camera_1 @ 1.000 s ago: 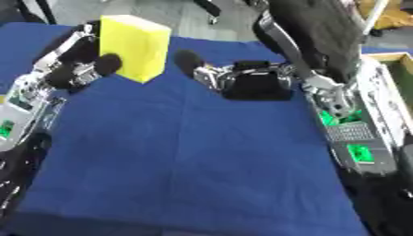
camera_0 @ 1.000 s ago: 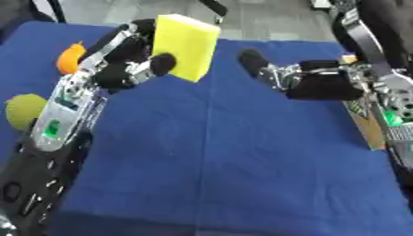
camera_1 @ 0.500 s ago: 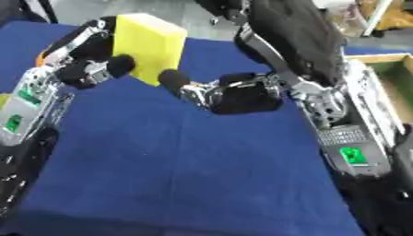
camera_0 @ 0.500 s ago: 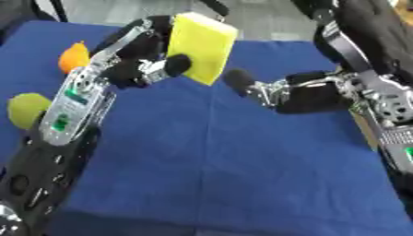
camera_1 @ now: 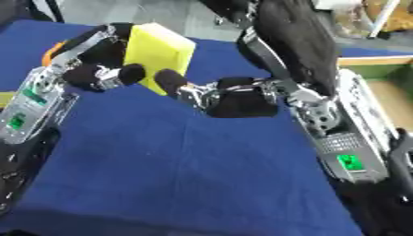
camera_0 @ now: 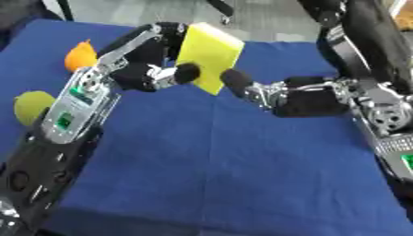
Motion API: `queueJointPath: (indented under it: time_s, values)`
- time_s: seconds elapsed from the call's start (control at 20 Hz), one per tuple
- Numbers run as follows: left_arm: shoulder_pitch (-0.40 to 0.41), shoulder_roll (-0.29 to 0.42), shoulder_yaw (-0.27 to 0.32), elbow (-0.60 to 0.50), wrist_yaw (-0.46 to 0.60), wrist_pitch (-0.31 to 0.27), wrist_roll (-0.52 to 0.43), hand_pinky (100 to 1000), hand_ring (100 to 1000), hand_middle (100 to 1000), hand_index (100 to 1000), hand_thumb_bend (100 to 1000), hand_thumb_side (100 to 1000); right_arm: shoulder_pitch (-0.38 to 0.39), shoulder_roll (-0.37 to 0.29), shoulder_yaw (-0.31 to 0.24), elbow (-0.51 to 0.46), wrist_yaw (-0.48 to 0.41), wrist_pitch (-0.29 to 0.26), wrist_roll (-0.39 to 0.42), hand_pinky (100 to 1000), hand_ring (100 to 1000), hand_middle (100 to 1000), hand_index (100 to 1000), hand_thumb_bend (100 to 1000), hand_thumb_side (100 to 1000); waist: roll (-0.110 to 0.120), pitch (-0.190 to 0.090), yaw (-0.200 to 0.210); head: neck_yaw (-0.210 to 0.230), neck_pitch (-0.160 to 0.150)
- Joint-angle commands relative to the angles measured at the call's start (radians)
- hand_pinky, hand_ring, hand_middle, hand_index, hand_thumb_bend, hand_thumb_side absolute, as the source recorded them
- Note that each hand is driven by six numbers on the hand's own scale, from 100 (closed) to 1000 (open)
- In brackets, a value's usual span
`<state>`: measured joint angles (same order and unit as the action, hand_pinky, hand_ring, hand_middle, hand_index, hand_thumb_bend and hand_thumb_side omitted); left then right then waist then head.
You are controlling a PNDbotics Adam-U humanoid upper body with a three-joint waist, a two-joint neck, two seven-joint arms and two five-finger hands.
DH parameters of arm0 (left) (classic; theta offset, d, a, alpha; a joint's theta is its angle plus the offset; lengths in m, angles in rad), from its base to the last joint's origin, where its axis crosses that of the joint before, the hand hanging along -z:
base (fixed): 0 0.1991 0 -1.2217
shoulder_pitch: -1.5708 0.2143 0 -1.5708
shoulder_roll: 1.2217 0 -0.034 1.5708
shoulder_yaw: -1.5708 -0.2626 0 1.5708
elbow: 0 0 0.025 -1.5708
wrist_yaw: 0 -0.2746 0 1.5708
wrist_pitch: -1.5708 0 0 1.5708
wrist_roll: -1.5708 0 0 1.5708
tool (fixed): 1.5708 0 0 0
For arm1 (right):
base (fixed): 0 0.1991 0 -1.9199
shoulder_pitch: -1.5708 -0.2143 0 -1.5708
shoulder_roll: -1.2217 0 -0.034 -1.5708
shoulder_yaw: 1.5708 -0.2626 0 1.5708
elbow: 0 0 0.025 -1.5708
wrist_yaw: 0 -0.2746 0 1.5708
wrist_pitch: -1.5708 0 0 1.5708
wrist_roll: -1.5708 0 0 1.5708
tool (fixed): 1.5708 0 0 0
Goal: Pick up the objects with one hand, pass them to the other hand, and then place them into the box on the other side of the table.
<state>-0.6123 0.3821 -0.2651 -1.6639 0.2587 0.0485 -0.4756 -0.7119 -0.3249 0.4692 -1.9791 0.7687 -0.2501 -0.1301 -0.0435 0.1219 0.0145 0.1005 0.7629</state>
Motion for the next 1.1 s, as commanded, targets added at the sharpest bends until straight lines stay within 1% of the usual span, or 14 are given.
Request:
queueJointPath:
  time_s: [0.05, 0.2, 0.6, 0.7, 0.75, 0.8, 0.85, 0.9, 1.1]
  values:
    - [-0.026, 0.024, -0.006, -0.006, 0.002, 0.002, 0.01, 709, 614, 551, 648, 539, 392, -0.01, -0.024, 0.006, -0.021, -0.003, 0.015, -0.054, 937, 828, 823, 901, 408, 365, 0.005, -0.007, 0.002, -0.006, -0.01]
    - [-0.03, 0.025, -0.004, -0.004, 0.003, 0.002, 0.015, 709, 614, 550, 647, 537, 391, -0.005, -0.029, 0.018, -0.021, -0.001, 0.017, -0.07, 914, 826, 820, 901, 404, 367, 0.004, -0.006, 0.003, -0.006, -0.009]
    - [-0.044, 0.035, 0.008, -0.001, 0.013, -0.001, 0.028, 709, 614, 551, 647, 533, 388, 0.006, -0.045, 0.036, -0.021, -0.031, 0.016, -0.068, 889, 811, 808, 893, 399, 369, 0.002, -0.006, 0.002, -0.004, -0.011]
    - [-0.047, 0.037, 0.007, -0.001, 0.014, -0.001, 0.027, 710, 614, 551, 647, 533, 390, 0.01, -0.05, 0.042, -0.021, -0.036, 0.015, -0.06, 856, 791, 782, 872, 399, 372, 0.003, -0.006, 0.003, -0.005, -0.012]
    - [-0.048, 0.038, 0.006, -0.001, 0.013, -0.001, 0.025, 710, 614, 552, 647, 533, 390, 0.012, -0.052, 0.044, -0.021, -0.038, 0.011, -0.055, 829, 767, 758, 856, 399, 373, 0.003, -0.005, 0.004, -0.005, -0.013]
    - [-0.048, 0.039, 0.005, -0.001, 0.013, -0.001, 0.024, 710, 614, 552, 647, 533, 390, 0.013, -0.053, 0.045, -0.021, -0.04, 0.008, -0.049, 829, 767, 758, 856, 399, 373, 0.003, -0.005, 0.004, -0.004, -0.014]
    - [-0.049, 0.04, 0.004, -0.002, 0.012, 0.0, 0.023, 710, 615, 552, 648, 532, 389, 0.013, -0.056, 0.046, -0.021, -0.04, 0.005, -0.039, 782, 718, 701, 814, 403, 377, 0.003, -0.005, 0.004, -0.004, -0.015]
    - [-0.05, 0.04, 0.004, -0.003, 0.012, 0.0, 0.022, 711, 615, 552, 648, 531, 388, 0.014, -0.058, 0.046, -0.021, -0.039, 0.001, -0.024, 766, 703, 685, 799, 404, 380, 0.003, -0.005, 0.004, -0.004, -0.015]
    - [-0.052, 0.041, -0.001, -0.009, 0.013, 0.003, 0.019, 711, 615, 552, 648, 530, 387, 0.012, -0.056, 0.043, -0.021, -0.033, -0.009, 0.058, 757, 699, 683, 793, 409, 395, 0.002, -0.006, 0.004, -0.004, -0.016]
